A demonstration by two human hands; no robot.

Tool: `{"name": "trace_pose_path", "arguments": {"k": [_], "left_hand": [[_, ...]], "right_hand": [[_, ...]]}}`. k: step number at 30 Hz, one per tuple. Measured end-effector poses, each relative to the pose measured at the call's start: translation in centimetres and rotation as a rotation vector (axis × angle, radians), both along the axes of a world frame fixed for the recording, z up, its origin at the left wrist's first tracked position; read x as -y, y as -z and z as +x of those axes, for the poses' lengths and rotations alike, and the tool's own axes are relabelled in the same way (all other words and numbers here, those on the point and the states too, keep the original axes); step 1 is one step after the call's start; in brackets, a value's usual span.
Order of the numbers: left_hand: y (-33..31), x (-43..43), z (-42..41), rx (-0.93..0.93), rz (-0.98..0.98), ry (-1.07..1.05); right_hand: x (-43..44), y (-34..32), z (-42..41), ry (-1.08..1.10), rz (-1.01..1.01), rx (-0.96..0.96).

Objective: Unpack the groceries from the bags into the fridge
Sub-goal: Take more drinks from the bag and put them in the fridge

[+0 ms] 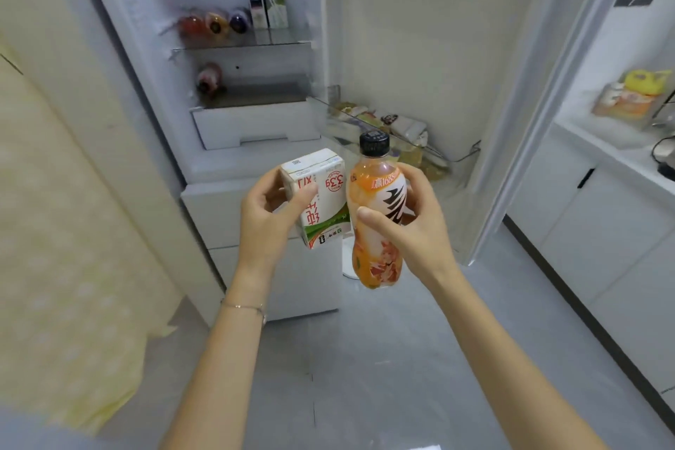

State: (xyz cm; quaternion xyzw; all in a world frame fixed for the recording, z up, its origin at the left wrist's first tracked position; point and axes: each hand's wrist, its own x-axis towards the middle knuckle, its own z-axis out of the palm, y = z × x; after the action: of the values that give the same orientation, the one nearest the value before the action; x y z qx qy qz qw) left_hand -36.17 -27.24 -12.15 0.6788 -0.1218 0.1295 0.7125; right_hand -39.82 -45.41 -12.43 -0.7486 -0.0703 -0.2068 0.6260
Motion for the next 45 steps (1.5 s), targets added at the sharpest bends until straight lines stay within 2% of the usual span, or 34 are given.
{"name": "trace_pose_path", "arguments": {"k": [12, 21, 33, 45], "left_hand": [[0.4, -10.2, 12.0, -0.013, 0.015, -0.283], [0.1, -15.2, 24.8, 0.005, -0.006, -0.382], [0.7, -21.6, 39.4, -0.002, -0.022, -0.346], [2.3, -25.3, 50.7, -0.077, 0.004, -0.139]], "right_hand": [[-9.3, 1.0, 15.1, -0.194, -0.009, -0.056], [-13.7, -0.3, 29.2, -0.285, 0.002, -0.052], [-20.2, 1.2, 44.3, -0.275, 0.015, -0.076], [-25.0, 0.7, 55.0, -0.109, -0.001, -0.016]]}}
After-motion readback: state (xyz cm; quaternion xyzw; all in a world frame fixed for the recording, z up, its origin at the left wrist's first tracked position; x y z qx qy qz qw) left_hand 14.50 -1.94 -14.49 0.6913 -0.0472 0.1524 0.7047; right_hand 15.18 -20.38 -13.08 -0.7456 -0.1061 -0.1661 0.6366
